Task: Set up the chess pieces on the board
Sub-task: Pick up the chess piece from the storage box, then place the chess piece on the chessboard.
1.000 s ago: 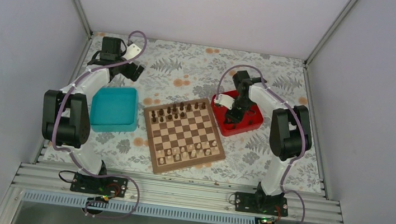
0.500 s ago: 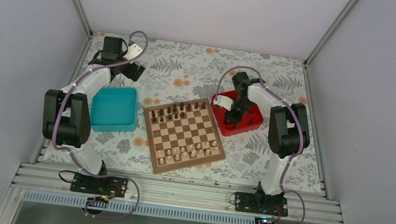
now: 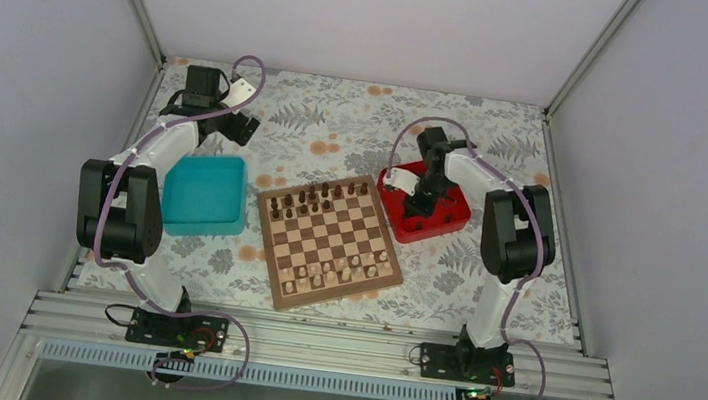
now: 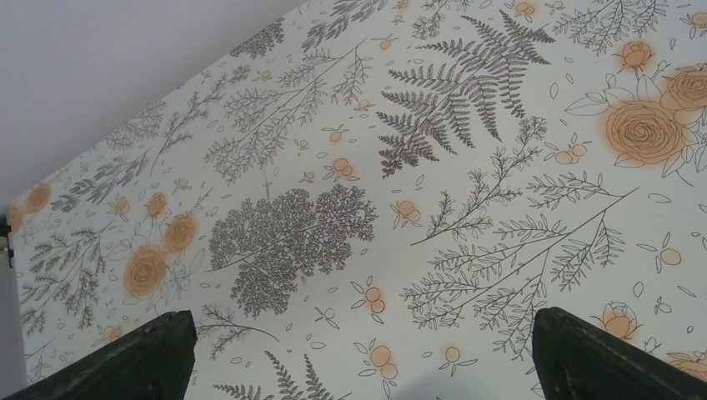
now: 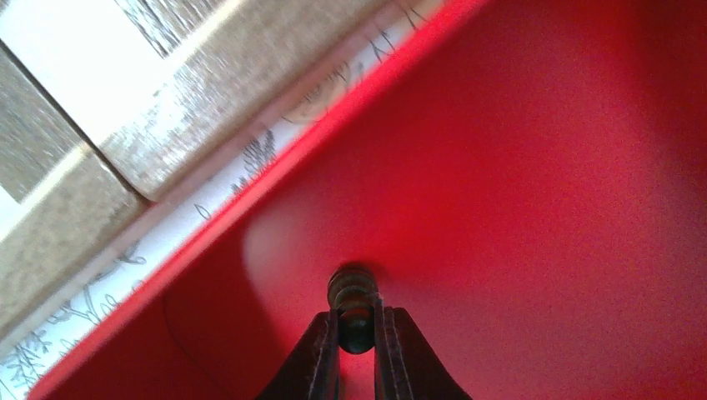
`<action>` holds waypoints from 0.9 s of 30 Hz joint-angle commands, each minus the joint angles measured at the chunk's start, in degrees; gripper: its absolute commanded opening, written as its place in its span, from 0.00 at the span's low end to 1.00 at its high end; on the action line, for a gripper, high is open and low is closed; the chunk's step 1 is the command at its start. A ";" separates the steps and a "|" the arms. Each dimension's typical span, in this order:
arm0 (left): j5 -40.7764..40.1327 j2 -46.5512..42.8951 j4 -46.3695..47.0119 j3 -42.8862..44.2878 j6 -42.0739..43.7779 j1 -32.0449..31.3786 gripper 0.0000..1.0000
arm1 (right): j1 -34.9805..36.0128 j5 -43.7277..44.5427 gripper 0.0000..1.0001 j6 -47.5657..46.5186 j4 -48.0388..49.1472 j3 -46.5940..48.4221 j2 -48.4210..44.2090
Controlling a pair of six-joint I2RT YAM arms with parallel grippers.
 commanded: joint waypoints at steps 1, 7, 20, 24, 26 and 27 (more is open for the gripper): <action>-0.06 0.13 0.03 1.26 0.11 -0.21 1.00 | -2.09 2.33 0.06 0.16 -0.60 1.86 -3.18; 1.14 -0.48 -0.18 1.49 0.03 -0.17 1.00 | -1.92 4.06 0.06 0.46 -6.04 9.55 -5.23; 2.99 -2.31 0.27 1.09 -0.24 -0.26 1.00 | 13.77 5.60 0.08 4.52 -12.75 20.25 -2.03; 3.43 -2.59 0.12 1.26 -0.32 -0.34 1.00 | 17.42 4.21 0.08 5.46 -12.79 21.85 0.79; 3.62 -2.94 0.22 1.28 -0.33 -0.27 1.00 | 18.67 3.56 0.08 5.63 -12.61 22.61 2.30; 3.64 -3.06 0.24 1.21 -0.33 -0.22 1.00 | 19.21 3.33 0.08 5.68 -12.56 22.91 2.94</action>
